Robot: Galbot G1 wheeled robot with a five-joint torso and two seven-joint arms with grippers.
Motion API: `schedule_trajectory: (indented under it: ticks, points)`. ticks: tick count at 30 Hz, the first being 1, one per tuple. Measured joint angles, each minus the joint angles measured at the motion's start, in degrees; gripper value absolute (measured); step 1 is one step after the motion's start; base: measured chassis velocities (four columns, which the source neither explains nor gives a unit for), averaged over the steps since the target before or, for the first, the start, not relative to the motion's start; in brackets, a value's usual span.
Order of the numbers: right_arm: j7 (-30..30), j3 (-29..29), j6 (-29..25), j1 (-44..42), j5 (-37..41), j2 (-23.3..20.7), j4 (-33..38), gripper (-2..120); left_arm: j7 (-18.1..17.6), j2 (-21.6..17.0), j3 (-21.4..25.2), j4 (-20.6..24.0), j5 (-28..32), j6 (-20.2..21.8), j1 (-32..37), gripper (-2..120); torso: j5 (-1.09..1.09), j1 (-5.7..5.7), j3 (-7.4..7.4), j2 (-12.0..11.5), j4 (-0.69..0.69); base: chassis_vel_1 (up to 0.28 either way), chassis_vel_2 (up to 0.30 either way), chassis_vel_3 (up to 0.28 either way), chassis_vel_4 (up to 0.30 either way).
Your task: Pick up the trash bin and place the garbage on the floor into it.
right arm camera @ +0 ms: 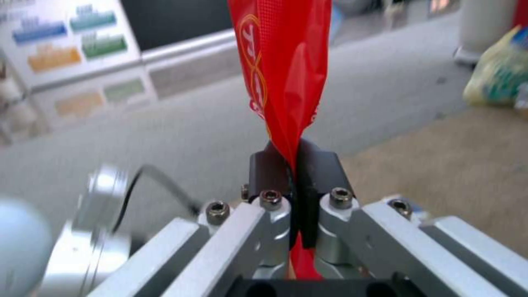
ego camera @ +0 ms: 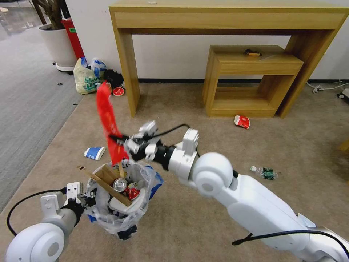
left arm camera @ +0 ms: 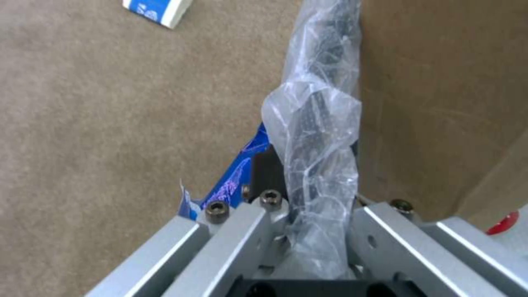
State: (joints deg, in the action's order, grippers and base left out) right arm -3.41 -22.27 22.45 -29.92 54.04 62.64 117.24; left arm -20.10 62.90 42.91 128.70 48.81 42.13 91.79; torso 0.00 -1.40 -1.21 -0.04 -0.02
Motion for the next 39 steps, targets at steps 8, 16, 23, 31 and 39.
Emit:
schedule_trajectory:
  ticks: [8, 16, 23, 31, 39]
  points:
    - [-2.00, -4.86, -0.36, -1.02, -5.56, -1.09, -3.09, 0, -1.84, -0.06, -0.51, 0.41, 2.78, 0.00, 0.34, 0, 0.00, 0.00, 0.00, 0.00, 0.00, 0.000, 0.000, 0.000, 0.000]
    - [-4.59, -7.21, -4.37, -1.50, -15.00, 1.67, -8.21, 0, -3.78, 0.19, -1.97, 1.39, 5.47, 0.00, 0.08, 0, 0.00, 0.00, 0.01, 0.00, 0.01, 0.000, 0.000, 0.000, 0.000]
    - [-2.35, -8.27, -4.86, -3.28, -16.27, 2.36, -9.06, 0, -5.34, 0.06, -2.43, 1.88, 8.36, 0.00, -0.34, 0, 0.00, 0.00, 0.00, 0.00, 0.00, 0.000, 0.000, 0.000, 0.000]
    - [-0.97, -8.86, -4.19, -6.25, -17.57, -0.57, -7.72, 0, -5.22, -0.44, -1.73, 1.53, 8.51, 0.00, -0.23, 0, 0.00, 0.00, 0.00, 0.00, 0.01, 0.000, 0.000, 0.000, 0.000]
    - [-1.19, -10.46, -4.72, -7.34, -21.21, -1.33, -8.61, 4, -5.16, -0.81, -2.01, 1.35, 8.48, 0.00, -0.56, 0, 0.00, 0.00, 0.00, 0.00, 0.01, 0.000, 0.000, 0.000, 0.000]
